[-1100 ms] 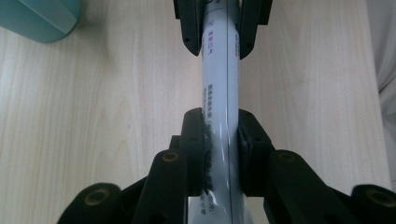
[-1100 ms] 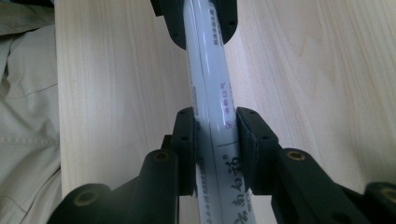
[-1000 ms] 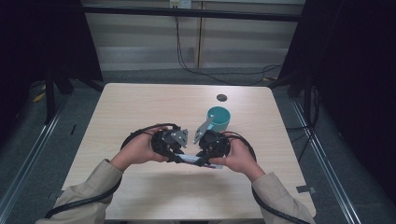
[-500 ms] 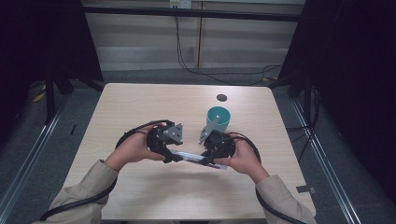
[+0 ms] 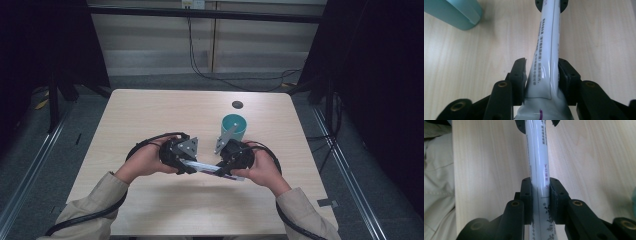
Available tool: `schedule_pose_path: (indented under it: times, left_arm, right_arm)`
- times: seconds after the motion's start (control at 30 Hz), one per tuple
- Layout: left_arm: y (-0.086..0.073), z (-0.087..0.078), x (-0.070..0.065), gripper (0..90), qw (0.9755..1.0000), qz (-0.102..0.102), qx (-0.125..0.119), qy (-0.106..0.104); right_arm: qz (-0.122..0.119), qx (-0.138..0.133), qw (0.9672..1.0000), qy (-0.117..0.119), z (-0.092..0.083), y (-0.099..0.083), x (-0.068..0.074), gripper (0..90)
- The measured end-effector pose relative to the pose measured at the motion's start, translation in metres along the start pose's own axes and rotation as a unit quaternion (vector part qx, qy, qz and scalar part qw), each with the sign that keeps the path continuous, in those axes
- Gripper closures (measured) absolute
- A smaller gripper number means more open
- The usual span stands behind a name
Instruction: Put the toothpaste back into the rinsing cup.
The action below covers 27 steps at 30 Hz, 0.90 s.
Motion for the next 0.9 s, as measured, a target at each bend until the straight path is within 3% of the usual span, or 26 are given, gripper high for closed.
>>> schedule_pose_path:
  times: [0.03,0.13,0.2,0.4,0.5,0.53,0.57,0.6,0.63,0.7,0.8,0.87,0.9]
  left_arm:
    - [0.003,-0.002,0.0,64.2,0.9999,-0.009,-0.004,0.009]
    - [0.005,-0.006,0.0,65.9,0.9997,-0.006,-0.018,0.012]
    - [0.009,-0.011,0.0,66.5,0.9989,-0.006,-0.045,0.012]
    - [0.014,-0.015,0.001,67.5,0.9984,-0.009,-0.056,0.007]
    - [0.015,-0.016,0.002,67.7,0.9983,-0.007,-0.058,0.009]
    - [0.015,-0.016,0.001,67.7,0.9982,-0.014,-0.059,0.001]
    - [0.014,-0.015,0.002,67.3,0.9981,0.0,-0.06,0.007]
    - [0.014,-0.015,0.002,67.0,0.9981,0.0,-0.06,0.007]
    - [0.014,-0.014,0.001,67.0,0.9983,0.003,-0.058,-0.001]
    - [0.013,-0.012,0.001,66.3,0.9986,0.009,-0.052,0.003]
    - [0.013,-0.01,-0.001,65.1,0.9992,0.006,-0.04,0.0]
    - [0.012,-0.01,0.0,62.7,0.9994,0.011,-0.03,0.009]
    - [0.013,-0.011,0.0,57.1,0.9994,0.003,-0.034,0.005]
  right_arm:
    - [0.001,-0.007,1.0,0.003,0.0,0.0,-0.001,74.9]
    - [0.003,-0.016,0.9999,0.003,-0.003,-0.001,-0.002,74.6]
    - [0.006,-0.03,0.9995,0.007,-0.006,-0.002,-0.002,73.9]
    - [0.01,-0.042,0.9991,0.005,-0.006,-0.003,-0.003,72.3]
    - [0.012,-0.042,0.999,0.012,-0.005,-0.004,-0.002,72.2]
    - [0.01,-0.045,0.9989,0.01,-0.005,-0.004,-0.003,72.3]
    - [0.014,-0.041,0.9989,0.02,-0.004,-0.004,-0.001,72.7]
    - [0.014,-0.041,0.9989,0.02,-0.004,-0.004,-0.001,72.7]
    - [0.015,-0.04,0.999,0.012,-0.004,-0.004,-0.002,73.0]
    - [0.004,-0.037,0.999,0.024,-0.003,-0.005,-0.001,73.5]
    - [0.01,-0.027,0.9993,0.024,-0.003,-0.006,0.0,73.9]
    - [0.005,-0.022,0.9995,0.021,-0.003,-0.006,0.0,74.1]
    - [0.001,-0.009,0.9998,0.015,-0.002,-0.007,-0.001,74.2]
Point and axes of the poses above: each handheld gripper's, and its own axes: z roughly forward along the jaws, y roughly out of its top, x roughly to its left, the point moved 8 cm from there along z, roughly forward along the jaws, and after that the axes turned 1 degree about y, right-handed, at the moved point
